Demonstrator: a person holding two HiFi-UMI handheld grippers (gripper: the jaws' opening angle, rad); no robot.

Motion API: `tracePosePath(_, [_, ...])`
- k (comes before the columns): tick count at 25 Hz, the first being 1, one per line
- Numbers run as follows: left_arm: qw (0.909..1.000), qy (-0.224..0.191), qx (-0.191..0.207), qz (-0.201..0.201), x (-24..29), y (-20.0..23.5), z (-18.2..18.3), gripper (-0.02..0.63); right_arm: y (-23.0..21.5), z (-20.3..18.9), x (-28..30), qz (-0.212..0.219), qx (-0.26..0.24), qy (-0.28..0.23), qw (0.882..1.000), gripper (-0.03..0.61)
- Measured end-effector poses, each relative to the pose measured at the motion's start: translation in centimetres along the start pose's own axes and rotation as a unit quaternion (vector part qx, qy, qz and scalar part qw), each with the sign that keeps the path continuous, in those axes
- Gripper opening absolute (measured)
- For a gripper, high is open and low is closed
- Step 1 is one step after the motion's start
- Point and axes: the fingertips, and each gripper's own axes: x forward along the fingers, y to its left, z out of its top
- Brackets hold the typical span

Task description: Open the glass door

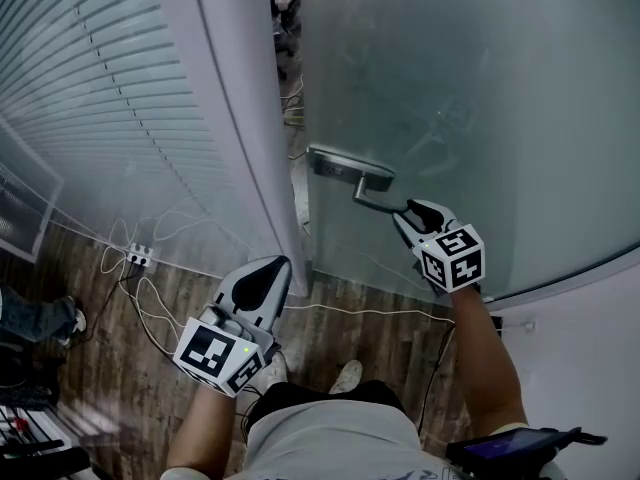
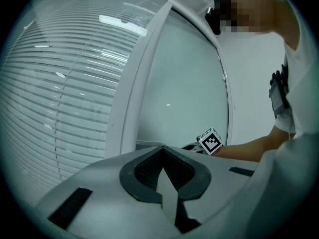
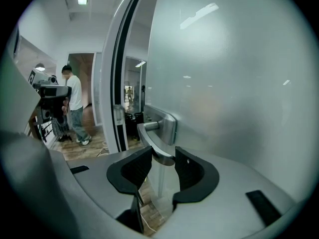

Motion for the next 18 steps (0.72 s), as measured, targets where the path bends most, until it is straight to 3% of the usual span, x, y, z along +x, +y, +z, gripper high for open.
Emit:
tracePosePath(12, [0.9999, 0.001, -0.006, 0.014, 0.1, 1.8, 1.8, 0.000, -3.9, 3.3, 3.2, -0.034, 0.013, 0.000, 0.999, 0.147])
tracePosePath(18, [0.9998, 0.004, -0.005, 0.021, 0.4, 1.6, 0.8, 0.000, -6.2, 2.7, 4.6, -0.054, 0.020, -0.008, 0.998, 0.147])
